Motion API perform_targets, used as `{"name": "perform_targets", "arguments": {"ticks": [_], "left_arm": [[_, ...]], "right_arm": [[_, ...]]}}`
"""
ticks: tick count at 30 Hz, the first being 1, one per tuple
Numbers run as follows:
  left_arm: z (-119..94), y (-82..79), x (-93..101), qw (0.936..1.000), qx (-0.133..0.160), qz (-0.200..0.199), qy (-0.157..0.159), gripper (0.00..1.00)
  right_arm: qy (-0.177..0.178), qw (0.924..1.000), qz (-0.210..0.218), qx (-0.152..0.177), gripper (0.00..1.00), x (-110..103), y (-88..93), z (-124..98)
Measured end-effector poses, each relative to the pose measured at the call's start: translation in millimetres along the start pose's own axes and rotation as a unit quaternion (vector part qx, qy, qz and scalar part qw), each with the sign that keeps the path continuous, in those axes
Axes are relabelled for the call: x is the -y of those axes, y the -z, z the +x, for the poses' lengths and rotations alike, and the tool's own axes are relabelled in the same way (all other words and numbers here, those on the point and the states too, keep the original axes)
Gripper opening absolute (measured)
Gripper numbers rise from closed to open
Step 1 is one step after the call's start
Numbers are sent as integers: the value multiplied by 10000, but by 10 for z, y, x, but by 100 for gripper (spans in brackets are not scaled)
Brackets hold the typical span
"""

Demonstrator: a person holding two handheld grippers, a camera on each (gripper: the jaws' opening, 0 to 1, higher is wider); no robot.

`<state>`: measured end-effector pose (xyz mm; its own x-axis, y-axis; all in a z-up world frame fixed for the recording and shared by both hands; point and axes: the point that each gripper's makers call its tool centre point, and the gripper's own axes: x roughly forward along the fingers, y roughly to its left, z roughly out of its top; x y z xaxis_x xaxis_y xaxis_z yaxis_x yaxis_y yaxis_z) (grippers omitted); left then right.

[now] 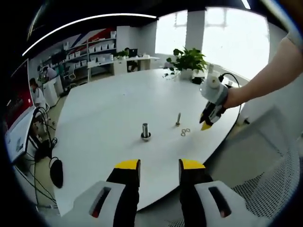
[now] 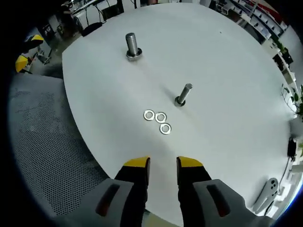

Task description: Place the washer onto the threaded stud by aligning its center hole with the stud, sliding it down to the base, and recovering from edge contact or off-axis alignment until the washer reaches the visible bottom stop.

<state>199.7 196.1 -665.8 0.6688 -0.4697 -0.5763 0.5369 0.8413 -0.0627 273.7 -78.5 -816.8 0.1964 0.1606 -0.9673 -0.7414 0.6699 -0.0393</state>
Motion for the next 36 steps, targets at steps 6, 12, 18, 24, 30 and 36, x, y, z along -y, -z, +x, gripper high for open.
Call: {"name": "perform_targets", "arguments": {"ticks": [6,12,18,24,30,36], "left_arm": [[2,-17,-14,9999,27,73,-104,30],[15,7,-29,9998,-61,135,-159,30],[19,44,-64,9993,-183,154,-273,30],[36,103,-67,9986,-366,242,-309,28],[50,121,-37,9986,-420,231,-222,28],[48,143,-54,9982,-478,237,-269,28]], "right_arm": [[-250,9994,66,244,26,-86,-63,58],[-366,9975,-237,558,26,-98,-246,57],[-399,9962,-359,678,26,-30,-311,105],[-485,9956,-450,666,25,77,-335,189],[-622,9935,-719,624,24,38,-381,296],[-623,9909,-1028,609,23,37,-429,331]]}}
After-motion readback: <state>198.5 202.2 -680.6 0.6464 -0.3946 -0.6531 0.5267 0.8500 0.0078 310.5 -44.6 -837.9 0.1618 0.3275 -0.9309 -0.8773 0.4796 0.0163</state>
